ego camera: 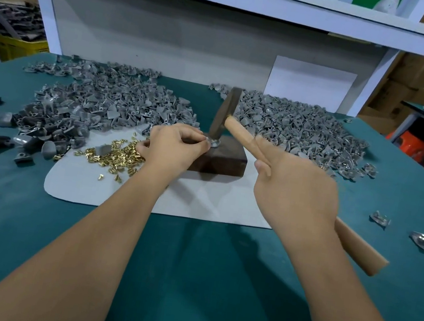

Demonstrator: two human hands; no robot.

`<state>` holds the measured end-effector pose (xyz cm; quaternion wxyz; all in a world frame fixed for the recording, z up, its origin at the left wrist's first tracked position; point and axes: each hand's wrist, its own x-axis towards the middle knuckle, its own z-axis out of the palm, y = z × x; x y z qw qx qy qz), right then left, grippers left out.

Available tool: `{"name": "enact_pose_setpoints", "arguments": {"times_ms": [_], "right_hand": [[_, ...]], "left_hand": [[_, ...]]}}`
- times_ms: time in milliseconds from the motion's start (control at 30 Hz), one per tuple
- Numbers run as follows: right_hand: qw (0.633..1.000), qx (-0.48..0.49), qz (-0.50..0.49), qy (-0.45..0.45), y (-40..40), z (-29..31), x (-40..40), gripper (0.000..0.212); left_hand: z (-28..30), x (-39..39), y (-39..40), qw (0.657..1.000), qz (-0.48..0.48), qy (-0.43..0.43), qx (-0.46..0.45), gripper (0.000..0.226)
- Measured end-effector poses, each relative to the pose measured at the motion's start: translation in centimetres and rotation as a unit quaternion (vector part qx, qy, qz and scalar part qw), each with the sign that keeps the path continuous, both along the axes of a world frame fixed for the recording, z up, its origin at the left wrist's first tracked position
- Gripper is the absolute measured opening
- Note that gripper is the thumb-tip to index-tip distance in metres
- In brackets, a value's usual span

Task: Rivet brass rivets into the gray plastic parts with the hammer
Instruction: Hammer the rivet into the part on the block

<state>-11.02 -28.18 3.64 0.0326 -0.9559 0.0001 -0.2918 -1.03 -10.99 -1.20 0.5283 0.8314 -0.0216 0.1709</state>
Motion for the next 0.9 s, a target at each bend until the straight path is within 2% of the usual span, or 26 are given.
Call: {"name": "enact_pose_setpoints", "arguments": {"times_ms": [200,333,400,567,700,800,900], "right_hand": [[0.998,0.066,-0.012,-0.021,-0.4,0.2,0.3,0.04],[1.0,0.004,0.007,0.008,0.1,-0.2,0.0,0.04],[1.0,0.004,0.019,0.014,0.1,0.1,0.2,0.037],[0.988,0.149,0.039,-0.012,0.0,1.4,2.3,0.027],[0.967,0.251,0.003,-0.028,-0.4,1.6,5.0,0.016],[0.959,0.283,-0.013,0.016,-0.7,-0.2,6.0,0.014],[0.958,0.281,-0.034,0.056,-1.4,-2.3,6.5,0.017]], "left_hand": [[-0.2,0.1,0.1,1.0,-0.011,-0.003,-0.015,0.034],[0.0,0.2,0.1,1.0,-0.002,0.008,0.003,0.031],[0.1,0.0,0.0,1.0,0.017,0.011,0.023,0.029],[0.0,-0.2,-0.1,0.999,0.034,0.014,0.03,0.017],[-0.1,0.6,0.5,0.999,-0.021,0.017,-0.02,0.021],[0.0,0.8,0.6,0.999,-0.035,0.019,-0.033,0.026],[0.1,0.8,0.7,0.997,-0.047,0.032,-0.048,0.02]]}}
